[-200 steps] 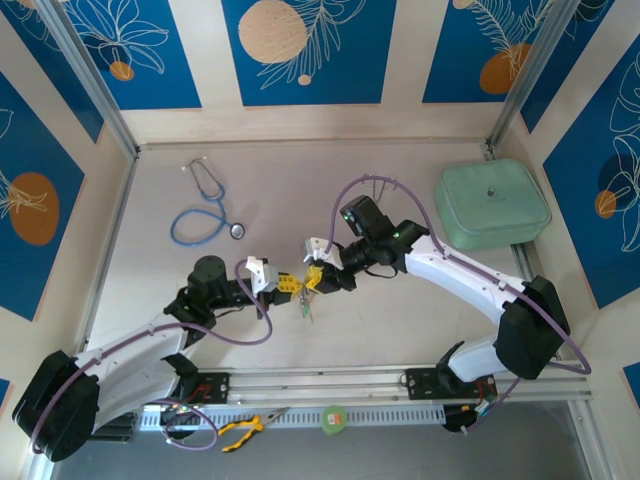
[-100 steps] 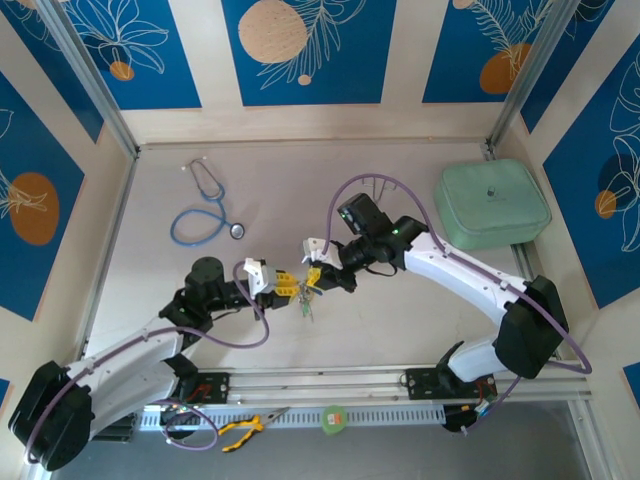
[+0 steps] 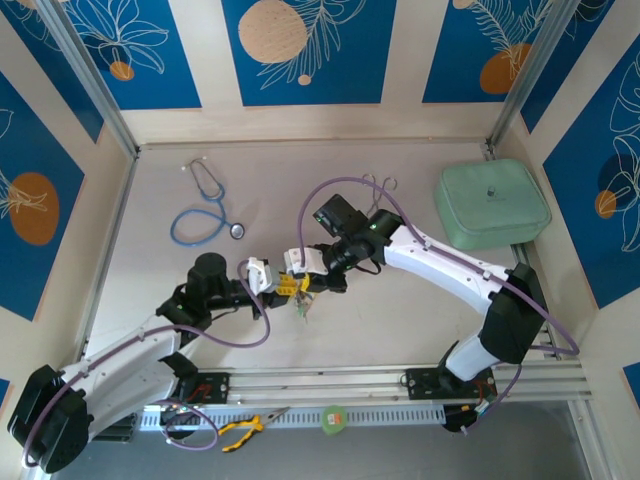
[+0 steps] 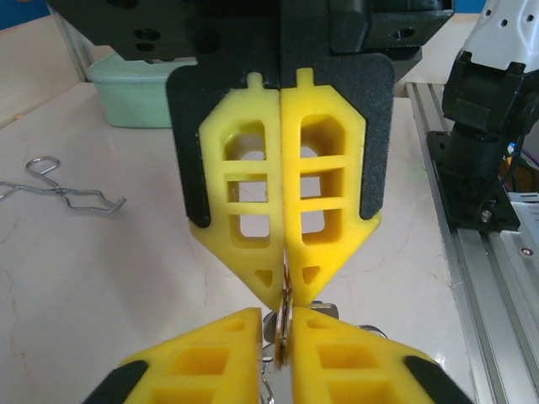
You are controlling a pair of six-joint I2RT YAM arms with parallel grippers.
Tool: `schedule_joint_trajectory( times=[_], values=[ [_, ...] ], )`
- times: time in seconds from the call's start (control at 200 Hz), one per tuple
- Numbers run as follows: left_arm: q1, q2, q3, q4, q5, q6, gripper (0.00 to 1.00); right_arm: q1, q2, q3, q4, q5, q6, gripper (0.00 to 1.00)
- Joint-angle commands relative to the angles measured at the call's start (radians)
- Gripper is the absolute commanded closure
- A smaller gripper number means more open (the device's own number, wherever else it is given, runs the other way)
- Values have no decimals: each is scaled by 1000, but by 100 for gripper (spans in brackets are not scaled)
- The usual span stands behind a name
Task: Put the keys on the keyring
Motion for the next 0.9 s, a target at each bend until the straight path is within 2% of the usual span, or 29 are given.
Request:
schedule_joint_trajectory(
  times=[0.0, 0.075, 0.235, 0.375, 0.735, 0.825, 0.895],
  values=[
    [-4, 12, 32, -2, 25, 20, 90, 6, 2, 26, 6, -58, 1, 100],
    [-5, 13, 32, -3, 30, 25, 100, 2, -3, 15, 25, -67, 24, 100],
    [-3, -1, 9, 48, 35, 13, 100, -62, -72, -73, 105, -115, 110, 78],
    [-4, 4, -17, 121, 51, -1, 100, -81, -106, -131, 111, -136, 122, 74],
    [-4, 11, -22, 137, 65, 0, 100, -81, -102, -141, 140, -186, 123, 77],
    [-5, 14, -21, 140, 65, -1, 100, -80, -103, -141, 136, -189, 121, 84],
    [-3, 13, -23, 143, 65, -3, 100, -82, -101, -140, 133, -184, 124, 94]
  ],
)
